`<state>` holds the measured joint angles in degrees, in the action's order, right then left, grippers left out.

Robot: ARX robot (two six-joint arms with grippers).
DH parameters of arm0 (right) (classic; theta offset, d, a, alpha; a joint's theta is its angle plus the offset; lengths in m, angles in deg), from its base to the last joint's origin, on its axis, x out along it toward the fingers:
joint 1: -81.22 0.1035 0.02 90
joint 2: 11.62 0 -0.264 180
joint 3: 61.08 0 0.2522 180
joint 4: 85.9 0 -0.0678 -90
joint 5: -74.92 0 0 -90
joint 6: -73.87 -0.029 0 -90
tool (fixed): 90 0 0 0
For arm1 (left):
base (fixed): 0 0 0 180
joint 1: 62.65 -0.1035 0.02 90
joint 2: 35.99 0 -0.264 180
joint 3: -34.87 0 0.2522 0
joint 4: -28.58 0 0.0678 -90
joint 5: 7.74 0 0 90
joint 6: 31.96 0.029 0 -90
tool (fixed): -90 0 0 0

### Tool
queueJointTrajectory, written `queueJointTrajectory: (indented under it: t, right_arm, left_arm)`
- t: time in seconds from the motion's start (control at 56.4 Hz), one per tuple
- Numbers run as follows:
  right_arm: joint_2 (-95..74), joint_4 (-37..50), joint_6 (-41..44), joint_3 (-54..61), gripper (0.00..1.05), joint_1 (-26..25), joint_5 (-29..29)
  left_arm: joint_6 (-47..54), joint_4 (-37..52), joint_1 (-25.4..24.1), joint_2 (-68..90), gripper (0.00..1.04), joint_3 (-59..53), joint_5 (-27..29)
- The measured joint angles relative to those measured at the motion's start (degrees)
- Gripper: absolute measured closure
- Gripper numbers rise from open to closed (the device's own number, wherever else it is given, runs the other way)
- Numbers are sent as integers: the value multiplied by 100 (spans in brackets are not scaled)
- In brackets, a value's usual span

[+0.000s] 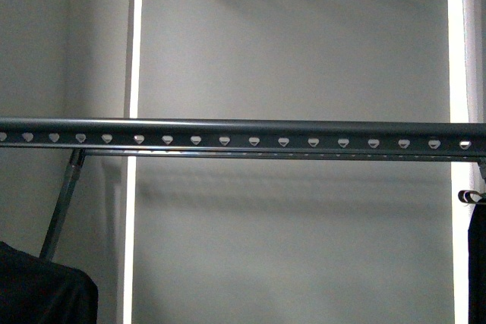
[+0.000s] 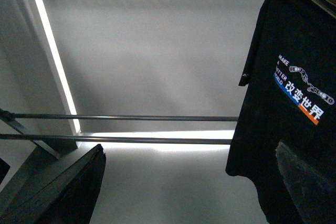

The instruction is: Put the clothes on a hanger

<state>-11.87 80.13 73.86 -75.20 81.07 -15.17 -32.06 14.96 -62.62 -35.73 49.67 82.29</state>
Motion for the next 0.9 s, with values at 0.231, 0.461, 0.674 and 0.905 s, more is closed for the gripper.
queueJointTrajectory:
  t: [0.231,0.461,0.674,0.905]
  right_arm:
    - [0,0,0,0,7,0,0]
    - [0,0,0,0,7,0,0]
    - [0,0,0,0,7,2,-11]
    - [0,0,0,0,7,2,-11]
  left_arm:
    - [0,0,0,0,7,0,0]
    - [2,0,0,0,7,0,0]
    - [-765,1843,-138,2299,7,682,-2090]
    - [-4181,1709,315,6745,7,3762,236]
